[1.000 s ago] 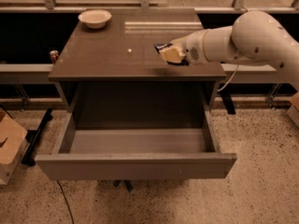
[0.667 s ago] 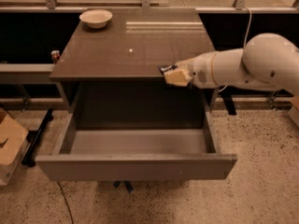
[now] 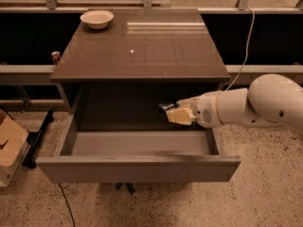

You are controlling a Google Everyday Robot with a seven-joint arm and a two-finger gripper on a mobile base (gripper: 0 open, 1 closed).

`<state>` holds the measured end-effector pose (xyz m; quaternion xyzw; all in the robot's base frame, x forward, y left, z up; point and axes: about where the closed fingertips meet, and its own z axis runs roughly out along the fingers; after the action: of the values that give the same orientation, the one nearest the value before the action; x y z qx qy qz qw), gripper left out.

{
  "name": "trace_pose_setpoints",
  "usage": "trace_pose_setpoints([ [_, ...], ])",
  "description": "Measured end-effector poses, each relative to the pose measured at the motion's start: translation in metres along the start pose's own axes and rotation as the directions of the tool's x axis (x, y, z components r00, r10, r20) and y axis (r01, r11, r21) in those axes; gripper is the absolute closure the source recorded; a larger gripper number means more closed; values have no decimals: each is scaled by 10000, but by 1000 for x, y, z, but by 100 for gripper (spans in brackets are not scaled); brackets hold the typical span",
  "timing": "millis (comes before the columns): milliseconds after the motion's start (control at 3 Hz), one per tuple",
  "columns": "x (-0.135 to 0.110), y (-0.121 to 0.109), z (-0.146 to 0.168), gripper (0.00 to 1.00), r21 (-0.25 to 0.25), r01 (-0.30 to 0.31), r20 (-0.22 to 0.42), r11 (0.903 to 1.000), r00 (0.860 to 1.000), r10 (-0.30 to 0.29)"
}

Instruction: Place rxbar blueberry into top drawer

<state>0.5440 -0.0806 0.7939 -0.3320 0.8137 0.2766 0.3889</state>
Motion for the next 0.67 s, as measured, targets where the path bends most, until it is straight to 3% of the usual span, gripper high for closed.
trace_pose_setpoints([
  [333,43,-9,23,100,-151,-707,-174,9974,9974,704],
  [667,63,-21,43,100,-201,-1033,-330,9944,9942,1026],
])
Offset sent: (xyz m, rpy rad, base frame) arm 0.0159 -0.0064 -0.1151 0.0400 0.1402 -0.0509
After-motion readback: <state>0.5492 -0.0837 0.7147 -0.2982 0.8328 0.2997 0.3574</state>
